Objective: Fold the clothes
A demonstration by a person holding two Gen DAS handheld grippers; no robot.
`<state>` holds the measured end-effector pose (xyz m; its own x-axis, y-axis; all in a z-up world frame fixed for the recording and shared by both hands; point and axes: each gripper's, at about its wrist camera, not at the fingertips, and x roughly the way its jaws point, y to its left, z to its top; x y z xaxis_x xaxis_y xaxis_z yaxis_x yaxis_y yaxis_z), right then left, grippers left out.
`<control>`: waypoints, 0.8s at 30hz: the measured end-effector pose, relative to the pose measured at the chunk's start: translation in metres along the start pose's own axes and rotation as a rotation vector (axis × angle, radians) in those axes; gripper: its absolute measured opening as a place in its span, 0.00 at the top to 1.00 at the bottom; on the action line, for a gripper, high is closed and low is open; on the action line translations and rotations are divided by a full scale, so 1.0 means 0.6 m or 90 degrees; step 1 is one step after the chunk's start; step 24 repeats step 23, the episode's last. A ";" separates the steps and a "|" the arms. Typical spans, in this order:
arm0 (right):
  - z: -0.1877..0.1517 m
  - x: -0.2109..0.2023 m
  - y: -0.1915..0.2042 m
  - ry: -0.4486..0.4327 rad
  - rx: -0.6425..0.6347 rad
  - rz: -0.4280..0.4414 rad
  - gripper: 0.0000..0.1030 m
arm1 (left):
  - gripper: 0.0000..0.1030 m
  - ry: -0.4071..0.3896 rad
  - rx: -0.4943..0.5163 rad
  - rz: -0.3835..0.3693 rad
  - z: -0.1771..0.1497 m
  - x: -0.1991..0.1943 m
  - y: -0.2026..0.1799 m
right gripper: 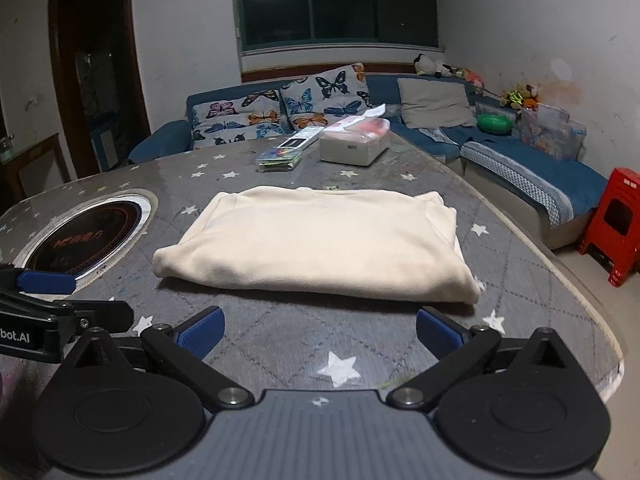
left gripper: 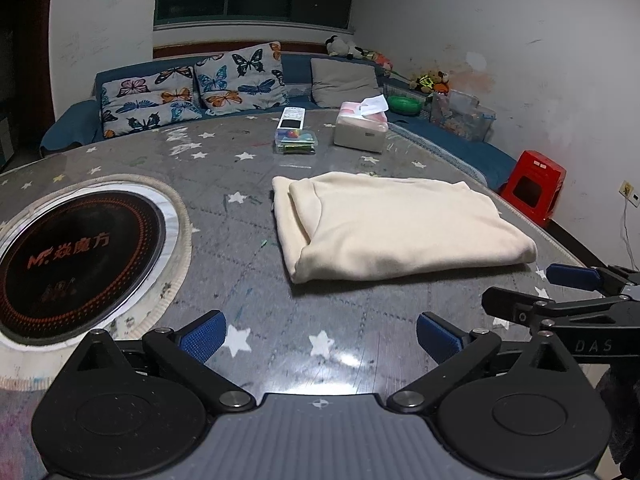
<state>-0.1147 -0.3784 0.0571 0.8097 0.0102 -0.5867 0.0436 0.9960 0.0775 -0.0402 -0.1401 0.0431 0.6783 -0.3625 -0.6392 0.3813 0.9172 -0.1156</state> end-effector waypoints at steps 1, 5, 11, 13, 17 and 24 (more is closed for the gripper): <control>-0.002 -0.001 0.000 0.001 0.002 -0.001 0.00 | 0.00 0.001 -0.001 0.001 -0.002 -0.002 0.000; -0.008 -0.005 -0.002 0.001 0.009 -0.006 0.00 | 0.00 0.002 -0.006 0.004 -0.008 -0.007 -0.001; -0.013 -0.011 -0.004 0.001 0.025 -0.012 0.00 | 0.00 0.004 -0.008 0.003 -0.013 -0.012 -0.003; -0.015 -0.013 -0.004 0.000 0.027 -0.014 0.00 | 0.00 0.004 -0.007 0.002 -0.015 -0.013 -0.004; -0.018 -0.019 -0.004 -0.002 0.027 -0.018 0.00 | 0.00 0.002 -0.006 0.000 -0.017 -0.017 -0.007; -0.018 -0.027 -0.002 -0.010 0.024 -0.025 0.00 | 0.00 -0.011 0.000 0.003 -0.018 -0.022 -0.014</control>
